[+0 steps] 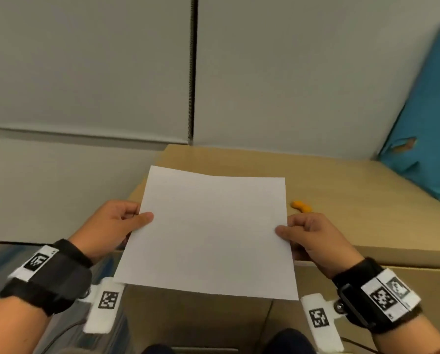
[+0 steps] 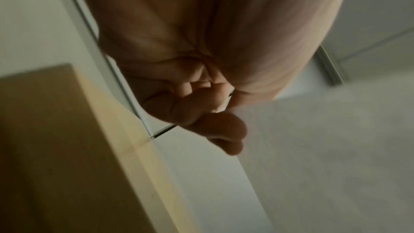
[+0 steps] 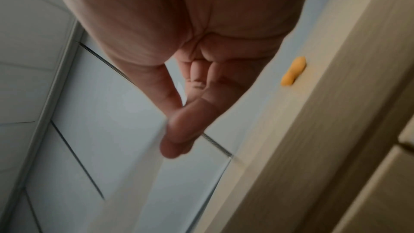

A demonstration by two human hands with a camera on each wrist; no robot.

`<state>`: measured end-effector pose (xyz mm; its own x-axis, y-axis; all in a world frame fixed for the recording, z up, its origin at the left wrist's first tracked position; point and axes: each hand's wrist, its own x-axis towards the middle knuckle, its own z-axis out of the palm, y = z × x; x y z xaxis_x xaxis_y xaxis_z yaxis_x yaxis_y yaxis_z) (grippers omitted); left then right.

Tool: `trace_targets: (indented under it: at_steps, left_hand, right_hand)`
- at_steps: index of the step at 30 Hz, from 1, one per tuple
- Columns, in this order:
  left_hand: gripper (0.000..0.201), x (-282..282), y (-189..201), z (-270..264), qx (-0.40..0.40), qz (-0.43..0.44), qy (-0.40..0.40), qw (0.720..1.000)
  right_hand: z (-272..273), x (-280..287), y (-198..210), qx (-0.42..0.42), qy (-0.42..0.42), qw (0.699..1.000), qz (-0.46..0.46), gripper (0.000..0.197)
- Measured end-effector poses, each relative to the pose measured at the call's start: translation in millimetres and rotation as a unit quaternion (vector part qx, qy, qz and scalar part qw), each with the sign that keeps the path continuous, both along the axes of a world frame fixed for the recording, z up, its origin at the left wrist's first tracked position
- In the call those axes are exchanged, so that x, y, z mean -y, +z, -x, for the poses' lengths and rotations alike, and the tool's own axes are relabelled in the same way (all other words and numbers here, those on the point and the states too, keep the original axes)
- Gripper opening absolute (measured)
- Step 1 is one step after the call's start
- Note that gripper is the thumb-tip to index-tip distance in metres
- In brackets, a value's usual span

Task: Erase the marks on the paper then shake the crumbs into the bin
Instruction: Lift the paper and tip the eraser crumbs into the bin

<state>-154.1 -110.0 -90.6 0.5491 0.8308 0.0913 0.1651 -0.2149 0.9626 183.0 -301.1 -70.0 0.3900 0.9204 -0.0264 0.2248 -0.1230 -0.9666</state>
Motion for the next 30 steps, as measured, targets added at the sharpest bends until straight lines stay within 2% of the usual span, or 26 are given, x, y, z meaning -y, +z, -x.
trace_targets:
  at_steps: [3, 5, 9, 13, 16, 19, 23, 26, 28, 30]
  left_hand:
    - [0.028, -22.0, 11.2, -38.5, -0.030, -0.009, 0.021, 0.999]
    - [0.020, -36.4, 13.9, -60.6, -0.055, -0.023, 0.048, 0.997]
    - [0.022, -60.4, 21.3, -100.2, -0.123, -0.020, 0.076, 0.989]
    - [0.024, -95.1, 28.6, -134.2, -0.181, -0.005, 0.093, 0.979]
    - [0.023, -124.7, 25.0, -153.7, -0.223, -0.002, 0.097, 0.970]
    - [0.026, -142.9, 19.3, -171.2, -0.291, -0.018, 0.065, 0.954]
    - [0.028, -148.0, 16.0, -186.5, -0.356, 0.005, 0.065, 0.932]
    - [0.029, -145.2, 17.3, -194.7, -0.376, 0.038, 0.054, 0.924]
    - [0.035, -142.4, 26.0, -198.3, -0.393, 0.044, 0.042, 0.918]
    - [0.043, -147.0, 38.5, -196.1, -0.429, 0.026, 0.033, 0.902]
  right_hand:
    - [-30.6, 0.7, 19.8, 0.045, -0.043, 0.998, 0.000, 0.018]
    - [-57.0, -7.2, 32.6, 0.103, -0.074, 0.992, 0.007, 0.016]
    - [-114.7, -40.0, 38.4, 0.193, -0.127, 0.971, 0.068, 0.012]
    - [-158.0, -77.9, 14.5, 0.242, -0.096, 0.943, 0.209, 0.036]
    - [-172.2, -100.6, 2.5, 0.270, -0.063, 0.923, 0.268, 0.043]
    - [-180.4, -118.4, 1.0, 0.297, -0.025, 0.902, 0.311, 0.040]
    - [-188.0, -136.8, 5.7, 0.342, -0.039, 0.872, 0.347, 0.038]
    - [-189.9, -140.0, 8.9, 0.337, -0.072, 0.869, 0.357, 0.040]
    - [-185.6, -139.8, 16.7, 0.311, -0.057, 0.866, 0.386, 0.044]
    - [-188.8, -141.2, 35.4, 0.270, -0.056, 0.881, 0.385, 0.044]
